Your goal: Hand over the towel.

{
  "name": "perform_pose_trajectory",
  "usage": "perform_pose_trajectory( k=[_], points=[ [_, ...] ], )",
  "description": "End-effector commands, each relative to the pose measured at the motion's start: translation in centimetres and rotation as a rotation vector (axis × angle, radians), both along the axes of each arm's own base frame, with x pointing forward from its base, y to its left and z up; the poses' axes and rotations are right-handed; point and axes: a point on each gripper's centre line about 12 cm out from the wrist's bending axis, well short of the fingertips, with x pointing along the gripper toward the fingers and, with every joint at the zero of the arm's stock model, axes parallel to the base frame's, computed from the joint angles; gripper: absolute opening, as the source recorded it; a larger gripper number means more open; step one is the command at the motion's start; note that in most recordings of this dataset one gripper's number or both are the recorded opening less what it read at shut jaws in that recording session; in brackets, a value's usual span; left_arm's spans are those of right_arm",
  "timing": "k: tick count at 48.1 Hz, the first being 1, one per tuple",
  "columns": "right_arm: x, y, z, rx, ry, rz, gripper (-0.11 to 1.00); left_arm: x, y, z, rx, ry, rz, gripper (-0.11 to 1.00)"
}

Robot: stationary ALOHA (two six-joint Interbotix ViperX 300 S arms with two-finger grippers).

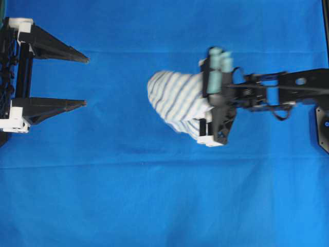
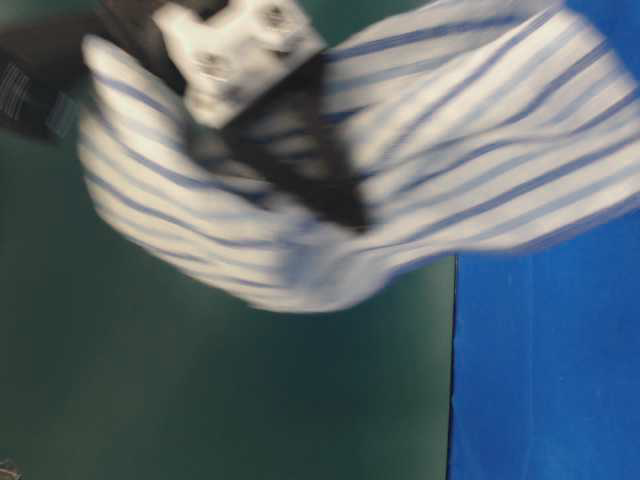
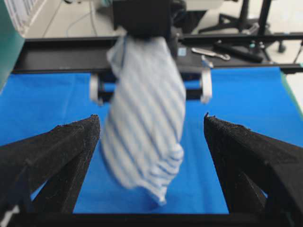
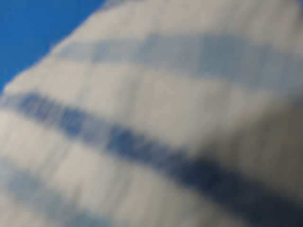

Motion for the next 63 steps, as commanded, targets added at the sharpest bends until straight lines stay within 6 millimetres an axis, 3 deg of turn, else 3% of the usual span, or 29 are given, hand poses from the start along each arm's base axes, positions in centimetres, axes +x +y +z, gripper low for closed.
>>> perform_pose_trajectory(
  k=[1,20,46,57,60,63],
  points=[
    [0.8,0.2,-0.3,0.004,0.086,0.005,0.03,0.2,0.0,0.5,-0.003,-0.011,-0.001,0.90],
    [2.9,0.2,-5.8,0.001,0.258,0.008,0.03,0.2,0.0,0.2,0.000,-0.005,0.000,0.90],
    [3.6,0.3,-5.7,0.002,0.204,0.007,0.05,0.3,0.0,0.3,0.005,-0.009,-0.001,0.90],
    [3.9,0.2,-5.2,-0.010,0.164,0.014,0.66,0.3,0.0,0.3,0.005,-0.009,-0.001,0.90],
    [3.8,0.2,-5.0,-0.010,0.161,0.014,0.72,0.3,0.0,0.3,0.005,-0.009,0.000,0.90],
    [3.6,0.2,-4.4,-0.009,0.157,0.013,0.70,0.3,0.0,0.2,0.005,-0.008,-0.001,0.90]
  ],
)
